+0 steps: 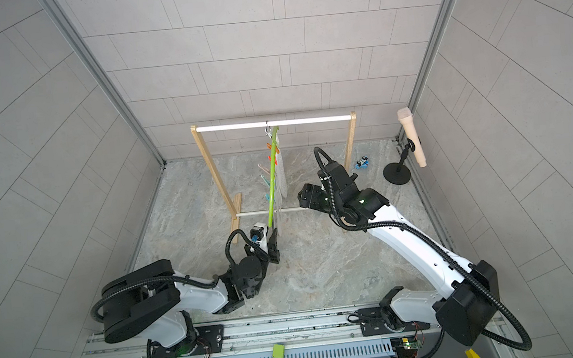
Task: Take the shoe insoles off the hanger
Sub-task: Remove the insole from the hanger.
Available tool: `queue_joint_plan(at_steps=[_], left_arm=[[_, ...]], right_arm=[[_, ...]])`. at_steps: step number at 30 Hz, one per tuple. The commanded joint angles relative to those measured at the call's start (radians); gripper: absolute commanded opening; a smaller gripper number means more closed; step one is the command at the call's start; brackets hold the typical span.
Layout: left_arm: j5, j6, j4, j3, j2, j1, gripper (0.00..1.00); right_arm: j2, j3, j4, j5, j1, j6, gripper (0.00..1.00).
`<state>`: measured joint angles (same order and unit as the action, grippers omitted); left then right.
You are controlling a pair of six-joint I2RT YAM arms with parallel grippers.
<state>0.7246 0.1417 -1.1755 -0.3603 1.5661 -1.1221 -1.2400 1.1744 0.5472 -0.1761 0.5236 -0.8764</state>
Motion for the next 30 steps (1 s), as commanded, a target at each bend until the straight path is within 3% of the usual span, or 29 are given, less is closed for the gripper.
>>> queue_joint_plan(at_steps=[1, 5, 10, 20, 30], left_arm=[[0.055, -0.035, -0.006, -0.009, -0.043, 0.011, 0.29], [0.087, -0.072, 0.039, -0.003, -0.095, 0.027, 0.21], [0.091, -0.119, 0.119, 0.001, -0.168, 0.06, 0.0], [0.058, -0.235, 0.244, 0.009, -0.267, 0.103, 0.0], [0.108, -0.37, 0.233, -0.002, -0.288, 0.124, 0.0]], right_arm=[[-0.006, 0.032, -0.001, -0.023, 0.003, -0.035, 0.83], [-0.013, 0.048, -0.009, -0.036, 0.003, -0.047, 0.83], [-0.013, 0.057, -0.016, -0.048, 0.003, -0.058, 0.83], [-0.017, 0.061, -0.018, -0.087, 0.003, -0.116, 0.82], [-0.008, 0.094, -0.004, -0.105, 0.033, -0.35, 0.68]])
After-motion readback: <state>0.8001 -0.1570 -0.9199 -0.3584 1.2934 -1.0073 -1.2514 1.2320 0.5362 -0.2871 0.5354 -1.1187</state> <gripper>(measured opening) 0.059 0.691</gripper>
